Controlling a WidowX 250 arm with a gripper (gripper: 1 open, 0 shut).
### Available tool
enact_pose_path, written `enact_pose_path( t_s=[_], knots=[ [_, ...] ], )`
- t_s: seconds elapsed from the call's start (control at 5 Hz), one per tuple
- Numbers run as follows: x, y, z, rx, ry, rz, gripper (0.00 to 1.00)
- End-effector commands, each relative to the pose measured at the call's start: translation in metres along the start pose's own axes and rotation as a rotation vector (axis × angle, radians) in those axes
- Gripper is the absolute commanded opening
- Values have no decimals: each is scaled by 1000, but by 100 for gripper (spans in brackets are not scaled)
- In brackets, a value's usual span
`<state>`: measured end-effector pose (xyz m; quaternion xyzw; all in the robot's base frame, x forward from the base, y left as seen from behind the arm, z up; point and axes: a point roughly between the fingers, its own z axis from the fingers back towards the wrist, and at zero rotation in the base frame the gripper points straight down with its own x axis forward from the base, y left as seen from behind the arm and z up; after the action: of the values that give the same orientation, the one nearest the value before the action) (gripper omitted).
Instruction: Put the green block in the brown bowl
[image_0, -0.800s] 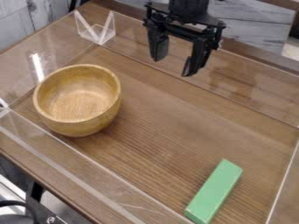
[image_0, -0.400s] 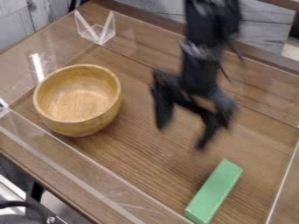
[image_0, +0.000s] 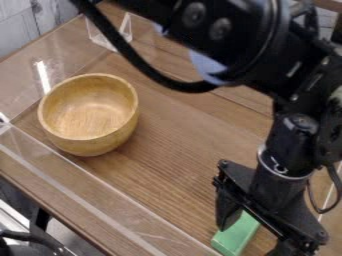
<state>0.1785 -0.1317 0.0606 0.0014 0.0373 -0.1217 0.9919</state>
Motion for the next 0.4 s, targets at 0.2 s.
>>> enact_pose_path(
  t_s=[0.2],
  knots=[
    [12, 12, 10, -44, -75, 35, 100]
  ],
)
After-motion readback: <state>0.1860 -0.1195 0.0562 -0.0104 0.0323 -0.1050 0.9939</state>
